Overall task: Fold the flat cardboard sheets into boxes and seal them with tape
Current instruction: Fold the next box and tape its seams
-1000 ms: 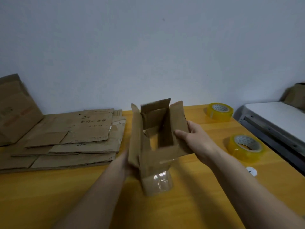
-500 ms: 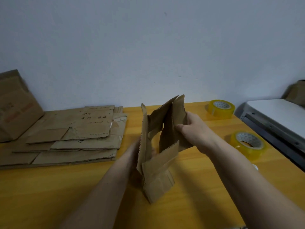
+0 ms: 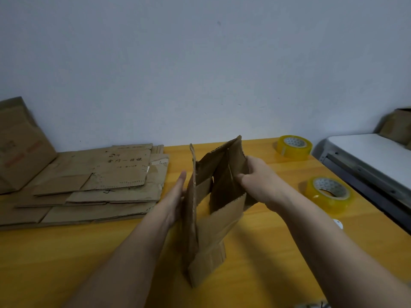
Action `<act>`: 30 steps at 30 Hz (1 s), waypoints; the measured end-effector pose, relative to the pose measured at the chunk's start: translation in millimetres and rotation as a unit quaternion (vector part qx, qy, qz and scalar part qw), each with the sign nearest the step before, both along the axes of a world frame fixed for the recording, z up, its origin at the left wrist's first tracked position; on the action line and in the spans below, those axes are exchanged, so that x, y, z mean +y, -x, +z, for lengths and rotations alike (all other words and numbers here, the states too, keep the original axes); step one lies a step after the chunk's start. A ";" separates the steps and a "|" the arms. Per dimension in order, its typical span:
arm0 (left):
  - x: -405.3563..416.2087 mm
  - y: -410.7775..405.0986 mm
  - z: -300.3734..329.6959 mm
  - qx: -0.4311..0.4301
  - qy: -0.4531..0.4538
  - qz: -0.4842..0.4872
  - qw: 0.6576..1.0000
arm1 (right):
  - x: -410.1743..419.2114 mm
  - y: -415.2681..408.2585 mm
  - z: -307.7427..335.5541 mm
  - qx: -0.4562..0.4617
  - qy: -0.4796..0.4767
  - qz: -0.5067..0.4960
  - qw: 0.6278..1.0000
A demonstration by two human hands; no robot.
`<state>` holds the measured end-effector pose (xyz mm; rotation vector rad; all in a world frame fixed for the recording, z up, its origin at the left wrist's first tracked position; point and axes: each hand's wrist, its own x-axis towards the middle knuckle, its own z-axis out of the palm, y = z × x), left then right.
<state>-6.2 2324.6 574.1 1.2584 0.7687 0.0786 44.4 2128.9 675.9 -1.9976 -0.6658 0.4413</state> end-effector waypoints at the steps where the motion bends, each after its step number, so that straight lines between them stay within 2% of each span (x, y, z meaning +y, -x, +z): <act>1: 4.1 1.2 -2.2 -0.010 0.007 -0.013 1.000 | -1.2 0.6 1.1 0.001 0.004 0.011 1.000; 5: 14.6 6.6 -3.8 -0.044 0.094 -0.074 0.992 | -5.5 5.1 4.0 0.001 0.013 0.041 0.999; 11: 8.1 1.0 0.1 -0.027 -0.001 -0.103 0.994 | -3.9 4.2 7.0 -0.039 0.078 0.025 0.996; 16: 9.5 5.8 15.3 -0.004 -0.011 -0.126 0.992 | 0.3 4.4 9.5 -0.090 0.123 0.014 0.988; 21: 13.1 20.3 19.4 -0.072 0.091 -0.100 0.988 | 3.0 6.6 12.7 -0.070 0.108 0.027 0.991; 26: 14.1 28.2 -4.6 -0.054 0.153 -0.064 0.985 | 6.3 10.6 11.9 -0.063 0.116 0.039 0.990; 28: 7.1 24.4 -11.5 -0.025 0.131 -0.040 0.990 | 7.7 9.9 12.9 -0.062 0.137 0.032 0.988; 30: -1.7 14.3 -15.6 0.027 0.039 0.008 0.999 | 8.0 8.3 11.4 -0.050 0.156 0.019 0.986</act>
